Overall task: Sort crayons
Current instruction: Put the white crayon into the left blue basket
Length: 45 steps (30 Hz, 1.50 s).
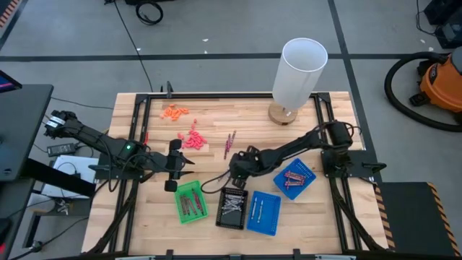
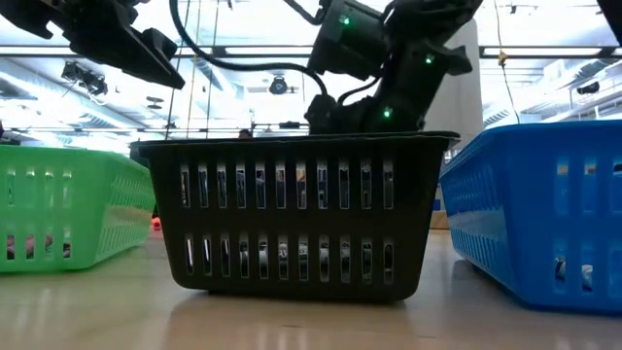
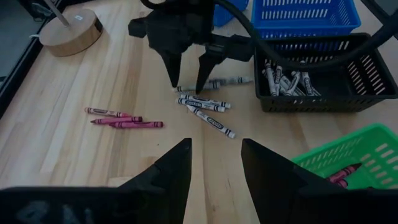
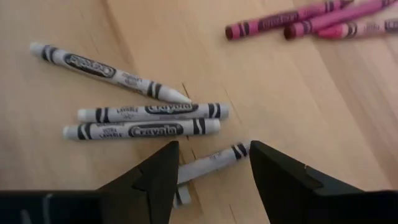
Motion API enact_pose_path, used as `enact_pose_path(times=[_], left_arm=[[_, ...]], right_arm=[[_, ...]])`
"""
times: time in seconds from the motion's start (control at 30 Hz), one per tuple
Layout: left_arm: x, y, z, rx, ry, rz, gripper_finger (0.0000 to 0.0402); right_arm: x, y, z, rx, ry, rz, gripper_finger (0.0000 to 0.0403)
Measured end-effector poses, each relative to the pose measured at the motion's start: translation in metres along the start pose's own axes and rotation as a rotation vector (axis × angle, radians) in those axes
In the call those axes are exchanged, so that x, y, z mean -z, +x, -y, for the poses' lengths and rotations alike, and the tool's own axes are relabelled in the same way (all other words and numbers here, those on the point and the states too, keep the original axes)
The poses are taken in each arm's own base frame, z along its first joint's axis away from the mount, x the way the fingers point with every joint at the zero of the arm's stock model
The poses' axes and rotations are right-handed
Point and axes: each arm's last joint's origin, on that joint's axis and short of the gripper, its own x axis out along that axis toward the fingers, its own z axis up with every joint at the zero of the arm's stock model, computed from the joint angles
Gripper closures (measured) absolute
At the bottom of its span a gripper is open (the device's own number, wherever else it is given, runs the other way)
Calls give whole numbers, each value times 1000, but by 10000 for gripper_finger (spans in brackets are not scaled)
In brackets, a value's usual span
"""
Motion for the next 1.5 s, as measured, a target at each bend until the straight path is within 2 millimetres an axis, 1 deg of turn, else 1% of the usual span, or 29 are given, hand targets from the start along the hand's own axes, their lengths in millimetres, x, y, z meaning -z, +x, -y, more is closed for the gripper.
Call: enact_pose_path(times=[0.07,0.23,0.4,0.5,0.63,0.97,1.07,1.2,1.3,1.4,1.5], left_arm=[[0,0,0,0,1,-2,251],[1,0,0,0,2,-7,251],[1,0,0,0,3,-10,251],[1,0,0,-1,4,-13,251],[2,0,0,0,-6,-20,251],[3,0,0,-1,-4,-26,251],[3,0,0,-1,-3,-26,251],[3,0,0,-1,-4,-26,251],[3,0,0,-1,-3,-26,251],[3,0,0,-1,-3,-26,251],[3,0,0,-1,-2,-26,251]], right_arm=[[1,3,0,5,10,-8,198],[5,1,3,17,-1,-40,199],[7,0,6,-22,-42,-111,200],[7,0,9,-28,-69,-137,210],[6,2,14,-60,-99,-172,243],[3,6,23,-97,-145,-198,364],[3,6,23,-96,-151,-200,386],[3,6,23,-96,-151,-202,385],[3,6,23,-96,-150,-199,370],[2,2,24,-97,-148,-190,365],[1,-6,28,-92,-149,-195,367]])
